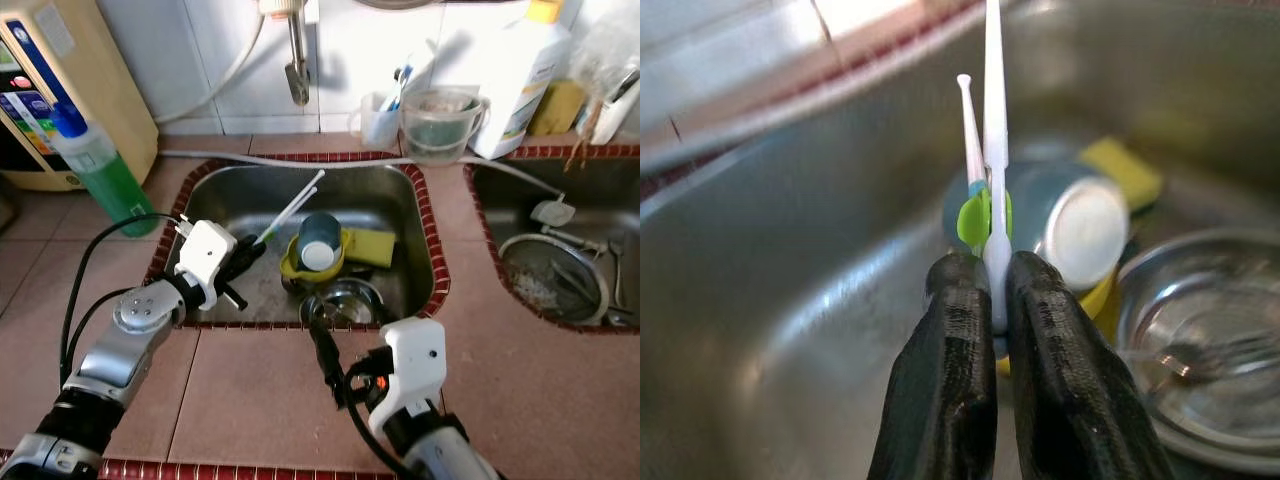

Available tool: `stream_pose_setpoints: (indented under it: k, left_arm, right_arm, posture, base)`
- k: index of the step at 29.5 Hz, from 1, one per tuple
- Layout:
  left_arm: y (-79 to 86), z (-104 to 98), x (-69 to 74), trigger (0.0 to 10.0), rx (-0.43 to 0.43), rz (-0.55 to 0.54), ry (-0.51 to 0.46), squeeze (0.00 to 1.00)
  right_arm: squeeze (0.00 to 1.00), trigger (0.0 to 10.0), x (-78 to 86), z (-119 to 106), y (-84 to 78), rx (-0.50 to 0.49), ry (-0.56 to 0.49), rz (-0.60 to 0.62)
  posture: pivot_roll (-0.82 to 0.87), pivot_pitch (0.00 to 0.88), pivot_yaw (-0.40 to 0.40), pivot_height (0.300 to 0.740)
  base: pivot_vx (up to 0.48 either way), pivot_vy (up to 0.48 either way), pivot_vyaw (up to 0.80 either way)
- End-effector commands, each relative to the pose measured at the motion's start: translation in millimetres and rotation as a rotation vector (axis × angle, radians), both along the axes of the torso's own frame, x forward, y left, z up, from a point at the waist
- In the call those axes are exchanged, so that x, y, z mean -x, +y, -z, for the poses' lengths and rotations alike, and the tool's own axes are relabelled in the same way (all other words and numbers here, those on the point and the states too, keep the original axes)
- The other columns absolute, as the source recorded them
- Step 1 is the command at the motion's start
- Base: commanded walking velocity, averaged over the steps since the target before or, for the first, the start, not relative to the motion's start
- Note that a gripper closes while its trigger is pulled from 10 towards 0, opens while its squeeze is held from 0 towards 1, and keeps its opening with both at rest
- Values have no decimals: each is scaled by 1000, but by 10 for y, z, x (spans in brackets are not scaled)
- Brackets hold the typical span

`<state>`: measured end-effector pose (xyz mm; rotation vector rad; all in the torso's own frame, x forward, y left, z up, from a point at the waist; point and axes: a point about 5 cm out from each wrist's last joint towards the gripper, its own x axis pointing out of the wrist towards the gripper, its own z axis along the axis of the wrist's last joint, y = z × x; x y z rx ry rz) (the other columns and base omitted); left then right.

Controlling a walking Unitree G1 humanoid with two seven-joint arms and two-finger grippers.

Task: Kitchen organization

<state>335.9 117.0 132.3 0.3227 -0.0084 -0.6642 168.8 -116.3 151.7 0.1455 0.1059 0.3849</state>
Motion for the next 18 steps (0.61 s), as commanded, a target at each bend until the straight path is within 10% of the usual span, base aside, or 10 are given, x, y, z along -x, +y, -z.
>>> stream_pose_setpoints:
  k: [1,13,14,18]
  left_arm:
    - [28,21,-16,10000,-28,11,2,0]
    - [-22,-38,-130,10000,-19,37,5,0]
    - [-18,-49,-146,10000,-8,34,5,1000]
    - [-2,-44,-179,10000,-3,41,2,1000]
  right_arm:
    - [0,10000,46,-40,35,-24,9,-9]
    - [0,10000,205,-35,66,-31,54,-2]
    - [0,10000,220,-36,66,-31,60,1]
    - [0,10000,250,-48,66,-32,75,10]
  posture:
    - [-217,265,116,740]
    - [-234,311,131,740]
    - [-237,313,134,740]
    - [-239,311,136,740]
  base:
    - [0,0,0]
    - [0,0,0]
    - [0,0,0]
    - [0,0,0]
